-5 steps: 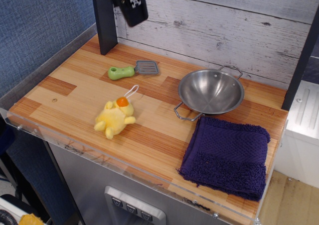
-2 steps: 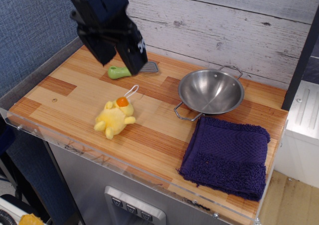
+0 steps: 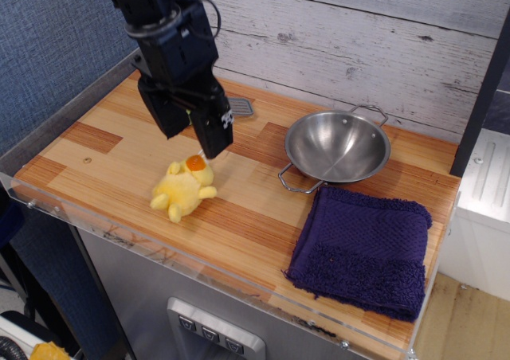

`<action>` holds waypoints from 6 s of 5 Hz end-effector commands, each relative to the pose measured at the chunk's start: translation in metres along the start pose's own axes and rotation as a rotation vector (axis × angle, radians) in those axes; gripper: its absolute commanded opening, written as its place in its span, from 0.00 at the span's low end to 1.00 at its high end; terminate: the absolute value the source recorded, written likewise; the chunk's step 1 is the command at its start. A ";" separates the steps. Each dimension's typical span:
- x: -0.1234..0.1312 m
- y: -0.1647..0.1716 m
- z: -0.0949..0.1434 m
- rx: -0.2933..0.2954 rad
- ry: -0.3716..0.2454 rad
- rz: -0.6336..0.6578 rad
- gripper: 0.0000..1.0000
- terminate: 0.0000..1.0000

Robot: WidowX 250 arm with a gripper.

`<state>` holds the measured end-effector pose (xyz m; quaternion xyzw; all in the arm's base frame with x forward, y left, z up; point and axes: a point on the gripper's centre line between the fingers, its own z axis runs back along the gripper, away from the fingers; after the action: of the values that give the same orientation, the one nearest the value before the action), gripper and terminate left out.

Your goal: Put the stuffed animal in the bowl.

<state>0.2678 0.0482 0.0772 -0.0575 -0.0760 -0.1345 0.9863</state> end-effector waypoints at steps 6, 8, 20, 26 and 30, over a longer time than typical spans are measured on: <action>0.001 0.013 -0.042 0.120 0.247 0.142 1.00 0.00; 0.006 0.015 -0.045 0.136 0.245 0.118 0.00 0.00; 0.094 -0.058 0.004 0.116 -0.041 -0.512 0.00 0.00; 0.102 -0.059 -0.046 0.116 0.052 -0.602 1.00 0.00; 0.112 -0.059 -0.006 0.150 -0.036 -0.664 1.00 0.00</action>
<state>0.3633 -0.0385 0.0694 0.0236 -0.0861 -0.4441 0.8915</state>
